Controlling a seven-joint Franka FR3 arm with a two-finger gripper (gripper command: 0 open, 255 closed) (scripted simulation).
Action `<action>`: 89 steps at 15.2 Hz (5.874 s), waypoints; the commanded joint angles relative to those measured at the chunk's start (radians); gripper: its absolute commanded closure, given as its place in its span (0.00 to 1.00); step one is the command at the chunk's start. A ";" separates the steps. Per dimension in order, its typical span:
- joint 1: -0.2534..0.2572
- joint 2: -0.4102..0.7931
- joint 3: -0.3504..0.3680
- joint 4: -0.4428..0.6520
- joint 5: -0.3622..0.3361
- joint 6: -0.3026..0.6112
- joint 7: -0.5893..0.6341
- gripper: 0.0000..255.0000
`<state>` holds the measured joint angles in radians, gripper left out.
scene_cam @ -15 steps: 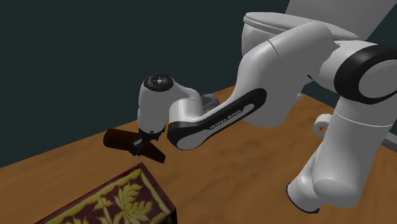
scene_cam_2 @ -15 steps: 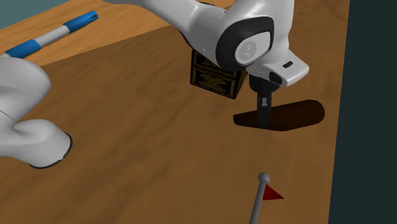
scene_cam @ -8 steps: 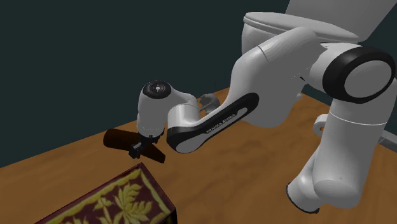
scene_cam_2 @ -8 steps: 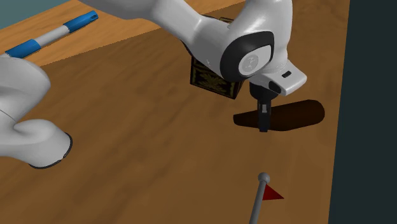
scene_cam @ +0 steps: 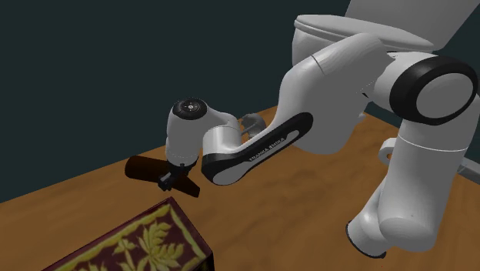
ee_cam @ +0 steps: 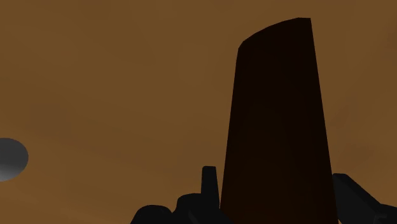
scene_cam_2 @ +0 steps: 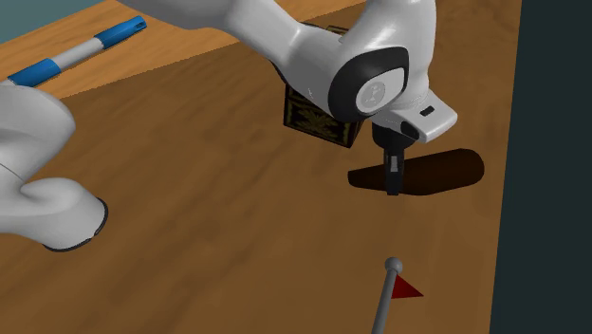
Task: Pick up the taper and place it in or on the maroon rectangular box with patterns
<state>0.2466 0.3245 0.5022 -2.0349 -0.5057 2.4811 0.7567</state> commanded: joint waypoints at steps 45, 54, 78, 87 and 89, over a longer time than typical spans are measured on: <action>-0.055 -0.223 0.081 0.265 0.262 -0.428 -0.230 1.00; -0.004 -0.280 0.127 0.248 0.278 -0.476 -0.141 1.00; 0.224 -0.223 0.320 0.220 0.161 -0.515 0.319 1.00; 0.226 -0.201 0.316 0.157 0.132 -0.443 0.352 1.00; 0.226 -0.201 0.316 0.157 0.132 -0.443 0.352 1.00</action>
<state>0.4729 0.1233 0.8180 -1.8778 -0.3728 2.0373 1.1078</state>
